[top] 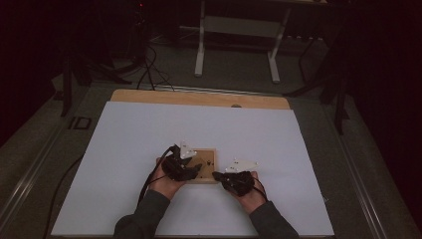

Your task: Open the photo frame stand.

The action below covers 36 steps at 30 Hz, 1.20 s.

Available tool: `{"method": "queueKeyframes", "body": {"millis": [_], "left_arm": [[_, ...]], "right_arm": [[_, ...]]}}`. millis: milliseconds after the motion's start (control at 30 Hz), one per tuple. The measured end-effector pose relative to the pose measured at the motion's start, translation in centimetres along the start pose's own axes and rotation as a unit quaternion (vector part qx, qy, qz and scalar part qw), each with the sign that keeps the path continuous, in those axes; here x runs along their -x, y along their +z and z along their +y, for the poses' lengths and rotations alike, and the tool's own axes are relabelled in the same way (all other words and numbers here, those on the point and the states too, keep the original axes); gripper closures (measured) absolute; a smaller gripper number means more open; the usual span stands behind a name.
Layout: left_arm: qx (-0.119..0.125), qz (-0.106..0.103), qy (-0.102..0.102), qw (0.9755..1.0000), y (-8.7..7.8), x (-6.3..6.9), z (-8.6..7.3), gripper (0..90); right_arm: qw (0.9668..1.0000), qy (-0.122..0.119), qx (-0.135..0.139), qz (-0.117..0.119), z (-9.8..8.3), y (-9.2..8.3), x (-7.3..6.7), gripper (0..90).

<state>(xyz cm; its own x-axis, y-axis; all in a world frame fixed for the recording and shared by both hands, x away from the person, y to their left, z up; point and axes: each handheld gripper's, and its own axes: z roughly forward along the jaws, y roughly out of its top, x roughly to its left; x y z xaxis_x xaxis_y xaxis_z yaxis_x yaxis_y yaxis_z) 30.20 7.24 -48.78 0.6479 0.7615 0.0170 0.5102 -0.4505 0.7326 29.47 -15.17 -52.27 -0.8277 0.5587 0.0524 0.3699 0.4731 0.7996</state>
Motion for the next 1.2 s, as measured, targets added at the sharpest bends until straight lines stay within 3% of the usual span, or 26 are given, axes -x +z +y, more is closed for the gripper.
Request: {"method": "queueKeyframes", "body": {"millis": [100, 167, 333, 567, 767, 1200], "left_arm": [[0.01, -0.008, -0.015, 0.9998, -0.5, -0.2, -0.1, 42.4], [0.008, -0.017, -0.03, 0.9994, -0.6, -0.5, -0.3, 40.3], [0.002, -0.029, -0.046, 0.9985, -0.6, -0.7, -0.7, 37.9], [-0.002, -0.055, -0.086, 0.9948, -0.3, -1.2, -1.5, 33.4], [-0.01, -0.079, -0.106, 0.9912, 0.2, -1.5, -2.1, 33.4], [-0.016, -0.112, -0.134, 0.9844, 1.0, -1.7, -2.2, 43.2]], "right_arm": [[1.0, -0.001, 0.0, -0.001, 0.0, 0.0, 0.0, 89.8], [1.0, 0.0, 0.001, 0.0, 0.0, 0.0, 0.0, 89.8], [1.0, 0.001, 0.002, 0.001, 0.0, 0.0, 0.0, 89.8], [1.0, 0.001, 0.003, 0.002, -0.1, 0.0, 0.0, 89.8], [1.0, 0.002, 0.004, 0.001, -0.1, 0.0, 0.0, 89.7], [1.0, -0.001, 0.005, 0.001, -0.1, 0.0, 0.0, 89.6]]}}
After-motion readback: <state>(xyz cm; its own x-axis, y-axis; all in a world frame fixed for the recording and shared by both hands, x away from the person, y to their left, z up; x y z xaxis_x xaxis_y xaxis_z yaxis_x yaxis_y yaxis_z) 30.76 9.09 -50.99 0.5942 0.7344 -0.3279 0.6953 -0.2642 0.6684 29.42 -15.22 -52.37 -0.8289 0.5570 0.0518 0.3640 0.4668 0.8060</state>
